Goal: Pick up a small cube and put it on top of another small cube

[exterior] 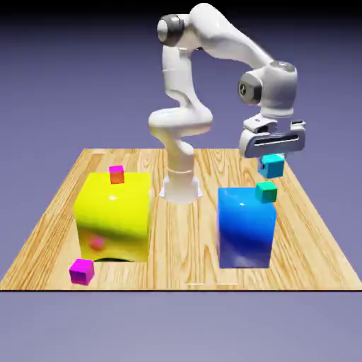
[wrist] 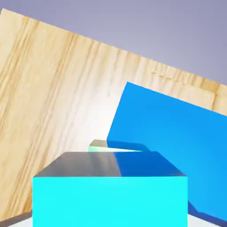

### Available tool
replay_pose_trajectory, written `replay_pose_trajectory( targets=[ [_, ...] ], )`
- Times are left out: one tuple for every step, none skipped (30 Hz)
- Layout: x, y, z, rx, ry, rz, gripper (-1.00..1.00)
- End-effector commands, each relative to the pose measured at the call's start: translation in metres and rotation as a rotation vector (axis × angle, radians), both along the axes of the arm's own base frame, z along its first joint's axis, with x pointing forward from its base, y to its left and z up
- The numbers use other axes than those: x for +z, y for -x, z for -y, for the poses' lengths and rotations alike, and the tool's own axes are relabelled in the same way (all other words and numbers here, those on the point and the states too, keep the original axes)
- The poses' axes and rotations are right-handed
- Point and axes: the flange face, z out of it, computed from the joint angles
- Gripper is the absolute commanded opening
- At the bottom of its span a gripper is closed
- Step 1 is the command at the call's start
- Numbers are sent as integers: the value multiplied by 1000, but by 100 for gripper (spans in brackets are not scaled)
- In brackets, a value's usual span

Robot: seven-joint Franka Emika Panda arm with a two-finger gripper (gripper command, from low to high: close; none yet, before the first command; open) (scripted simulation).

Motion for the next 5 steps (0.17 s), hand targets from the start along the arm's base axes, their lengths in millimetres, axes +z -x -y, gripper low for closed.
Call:
replay_pose_trajectory(
  targets=[
    [-7, 0, 1, -1, 2, 1, -100],
    [-14, 0, 2, -2, 2, 0, -100],
    [-15, 0, 2, -2, 2, -1, -100],
    [-15, 0, 2, -2, 2, -1, 100],
    [-15, 0, 2, -2, 2, -1, 100]
  ],
)
